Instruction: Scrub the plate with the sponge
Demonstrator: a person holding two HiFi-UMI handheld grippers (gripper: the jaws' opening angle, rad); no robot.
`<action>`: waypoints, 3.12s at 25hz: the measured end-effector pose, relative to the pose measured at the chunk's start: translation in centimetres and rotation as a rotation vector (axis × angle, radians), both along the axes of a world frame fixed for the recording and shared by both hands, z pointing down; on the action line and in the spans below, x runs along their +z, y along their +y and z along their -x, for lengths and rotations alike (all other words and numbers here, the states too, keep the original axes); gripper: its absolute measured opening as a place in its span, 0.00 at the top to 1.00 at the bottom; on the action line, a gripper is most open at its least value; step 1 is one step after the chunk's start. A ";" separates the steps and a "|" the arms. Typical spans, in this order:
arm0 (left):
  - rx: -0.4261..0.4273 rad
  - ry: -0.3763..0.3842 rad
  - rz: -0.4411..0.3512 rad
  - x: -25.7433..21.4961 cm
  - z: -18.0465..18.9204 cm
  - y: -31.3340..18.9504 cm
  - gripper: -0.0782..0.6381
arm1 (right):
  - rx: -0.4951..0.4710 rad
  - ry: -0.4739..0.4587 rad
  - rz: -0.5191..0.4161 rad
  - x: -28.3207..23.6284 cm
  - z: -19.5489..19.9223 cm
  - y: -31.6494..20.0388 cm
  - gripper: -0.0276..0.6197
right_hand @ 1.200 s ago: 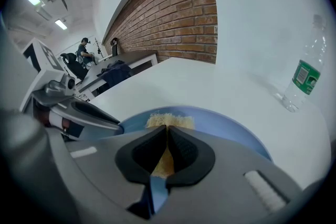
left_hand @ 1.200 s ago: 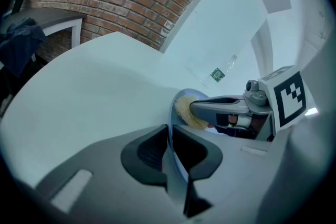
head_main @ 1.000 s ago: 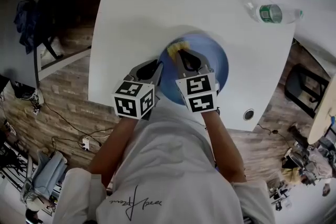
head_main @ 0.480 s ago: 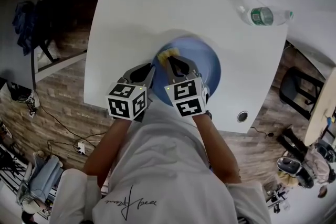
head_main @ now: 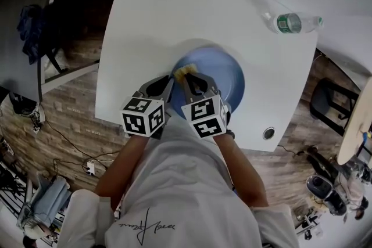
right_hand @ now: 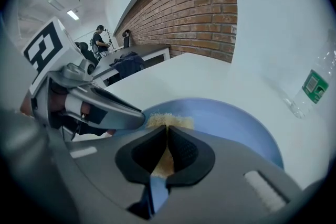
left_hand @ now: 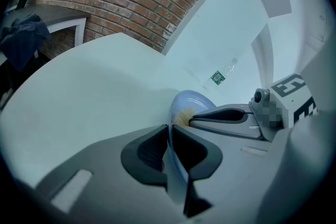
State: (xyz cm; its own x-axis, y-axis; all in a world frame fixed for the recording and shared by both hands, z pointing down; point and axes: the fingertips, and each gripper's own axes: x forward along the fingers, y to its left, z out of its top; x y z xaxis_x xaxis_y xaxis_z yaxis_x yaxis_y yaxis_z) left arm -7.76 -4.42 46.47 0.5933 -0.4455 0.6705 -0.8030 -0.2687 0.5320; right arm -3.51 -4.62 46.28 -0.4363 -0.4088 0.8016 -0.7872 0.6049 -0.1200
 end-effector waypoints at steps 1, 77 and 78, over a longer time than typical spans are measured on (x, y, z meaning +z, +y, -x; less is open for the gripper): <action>-0.004 0.001 0.002 0.0 0.1 0.0 0.83 | -0.007 0.002 0.002 0.1 0.2 0.2 0.93; -0.029 -0.023 -0.008 -0.1 -0.3 -1.3 0.83 | -0.421 -0.048 0.269 0.2 -3.0 10.3 0.93; -0.029 -0.024 -0.009 -0.1 -0.3 -1.3 0.83 | -0.427 -0.042 0.269 0.2 -3.2 10.4 0.93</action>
State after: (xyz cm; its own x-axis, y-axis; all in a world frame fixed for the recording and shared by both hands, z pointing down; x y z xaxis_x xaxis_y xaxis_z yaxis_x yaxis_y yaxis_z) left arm -7.48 -5.76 46.35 0.5636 -0.4680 0.6807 -0.8232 -0.2498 0.5098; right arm -0.36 5.78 46.46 -0.5535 0.0323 0.8322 -0.4671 0.8153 -0.3423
